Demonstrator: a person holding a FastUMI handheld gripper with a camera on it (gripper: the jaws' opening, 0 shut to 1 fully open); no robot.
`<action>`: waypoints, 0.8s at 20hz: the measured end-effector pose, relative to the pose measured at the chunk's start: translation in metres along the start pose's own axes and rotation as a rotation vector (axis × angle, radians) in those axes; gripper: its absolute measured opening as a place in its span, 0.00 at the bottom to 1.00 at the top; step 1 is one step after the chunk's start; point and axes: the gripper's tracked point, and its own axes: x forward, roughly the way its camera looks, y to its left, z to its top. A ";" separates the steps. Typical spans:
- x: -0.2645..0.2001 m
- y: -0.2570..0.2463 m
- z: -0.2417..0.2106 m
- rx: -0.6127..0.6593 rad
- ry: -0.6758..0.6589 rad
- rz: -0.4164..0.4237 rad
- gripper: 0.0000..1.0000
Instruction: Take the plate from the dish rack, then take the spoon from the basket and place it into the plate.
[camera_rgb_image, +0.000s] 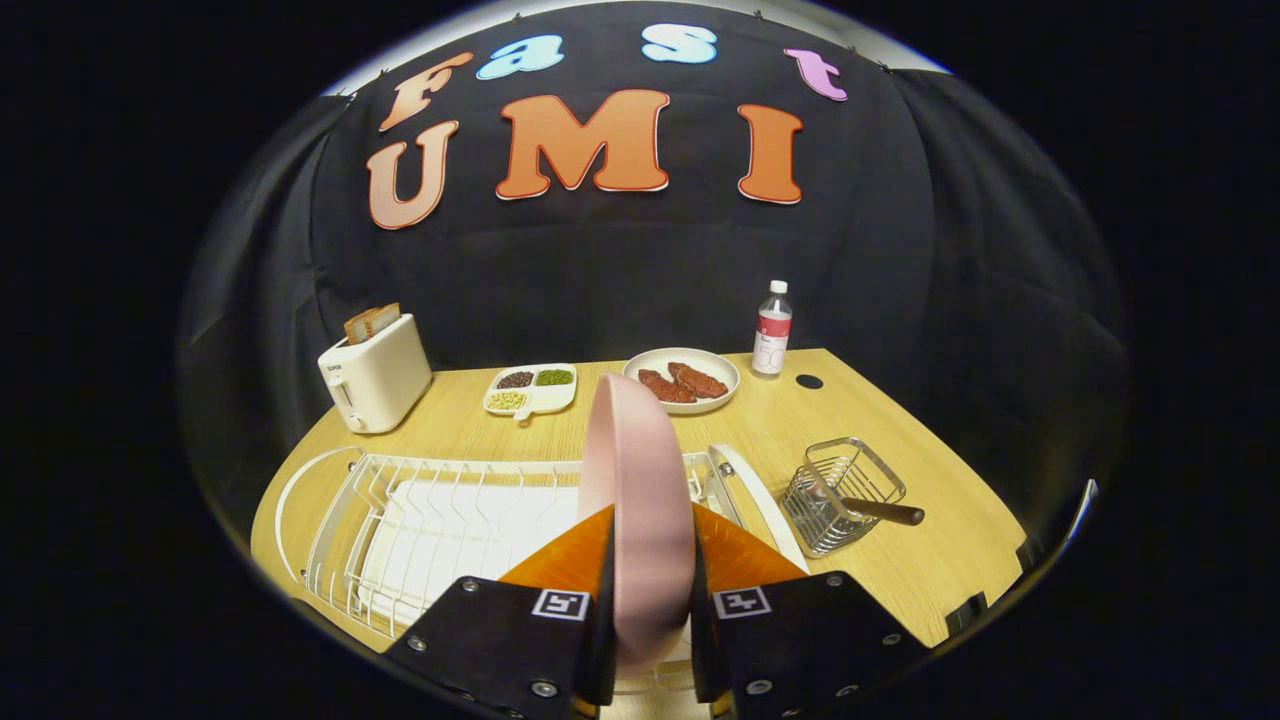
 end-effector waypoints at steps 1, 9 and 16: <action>-0.001 -0.004 0.009 -0.029 -0.021 -0.032 0.29; -0.004 -0.008 0.023 -0.112 -0.038 -0.084 0.23; -0.016 -0.001 0.046 -0.133 -0.091 -0.072 0.23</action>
